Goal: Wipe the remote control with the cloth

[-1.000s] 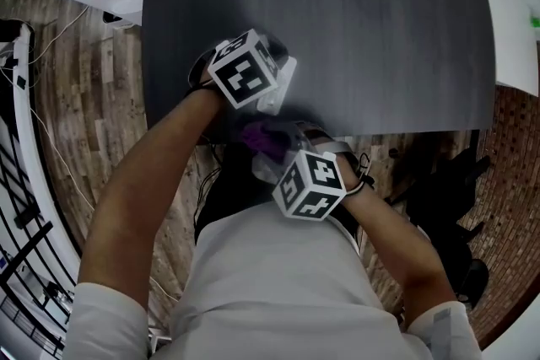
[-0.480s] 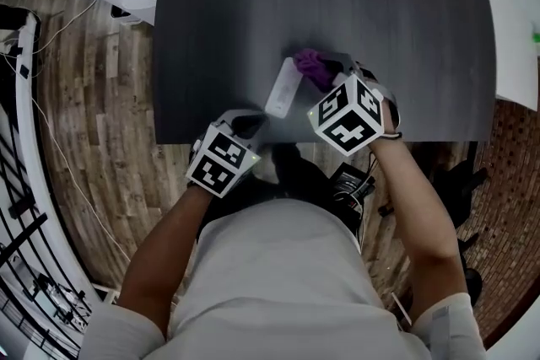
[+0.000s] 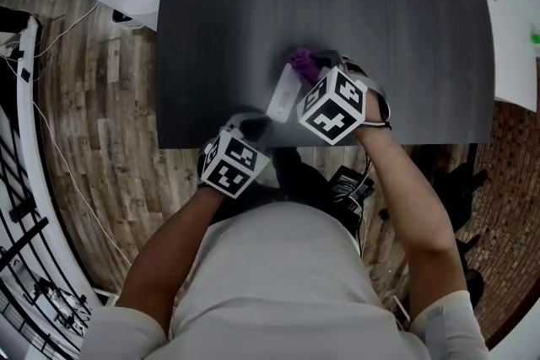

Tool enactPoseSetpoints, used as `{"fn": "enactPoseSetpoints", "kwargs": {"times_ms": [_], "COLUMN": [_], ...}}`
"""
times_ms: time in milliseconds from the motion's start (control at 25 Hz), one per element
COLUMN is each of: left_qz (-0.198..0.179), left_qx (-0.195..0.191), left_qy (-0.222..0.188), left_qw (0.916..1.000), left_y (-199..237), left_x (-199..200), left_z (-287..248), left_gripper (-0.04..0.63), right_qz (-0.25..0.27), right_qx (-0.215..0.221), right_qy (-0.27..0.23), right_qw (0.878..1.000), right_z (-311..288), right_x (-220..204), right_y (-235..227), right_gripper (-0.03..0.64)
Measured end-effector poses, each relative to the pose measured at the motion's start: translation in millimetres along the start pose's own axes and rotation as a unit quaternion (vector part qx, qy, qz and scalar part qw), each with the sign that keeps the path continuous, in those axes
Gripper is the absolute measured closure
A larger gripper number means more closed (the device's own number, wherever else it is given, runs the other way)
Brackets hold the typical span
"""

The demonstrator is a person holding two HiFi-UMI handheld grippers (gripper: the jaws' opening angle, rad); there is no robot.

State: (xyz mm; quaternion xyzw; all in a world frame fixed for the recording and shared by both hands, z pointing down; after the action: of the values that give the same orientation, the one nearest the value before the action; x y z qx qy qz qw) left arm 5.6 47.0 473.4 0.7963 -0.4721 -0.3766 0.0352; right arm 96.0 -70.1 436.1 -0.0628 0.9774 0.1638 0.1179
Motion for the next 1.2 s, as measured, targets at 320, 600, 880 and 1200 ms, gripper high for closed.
{"fn": "enactPoseSetpoints", "kwargs": {"times_ms": [320, 600, 880, 1200], "left_qz": [-0.019, -0.012, -0.007, -0.005], "left_qx": [-0.011, -0.009, -0.015, -0.015], "left_qy": [0.04, 0.052, 0.057, 0.057], "left_qw": [0.9989, 0.9986, 0.9983, 0.9983], "left_y": [-7, -6, -7, -9], "left_x": [-14, -12, -11, -11], "left_z": [-10, -18, -20, -21], "left_gripper": [0.591, 0.592, 0.592, 0.592], "right_qz": [0.035, 0.074, 0.076, 0.078], "right_qx": [-0.002, -0.025, -0.04, -0.017], "right_qy": [0.012, 0.019, 0.024, 0.011], "right_qw": [0.999, 0.997, 0.996, 0.997], "right_z": [-6, -7, -5, 3], "right_x": [7, 7, 10, 16], "right_y": [3, 17, 23, 48], "right_gripper": [0.488, 0.488, 0.488, 0.488]}}
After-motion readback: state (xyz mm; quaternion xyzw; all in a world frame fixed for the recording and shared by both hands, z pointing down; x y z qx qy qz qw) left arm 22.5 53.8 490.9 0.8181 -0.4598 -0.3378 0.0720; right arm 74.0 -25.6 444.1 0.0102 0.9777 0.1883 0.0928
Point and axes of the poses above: the fingertips, and each gripper's own axes: z backward along the fingers, y to its left, x out of its top, the point moved 5 cm from there along z, backward along the fingers, and after that the axes turned 12 degrees about z, right-handed, at the moved point
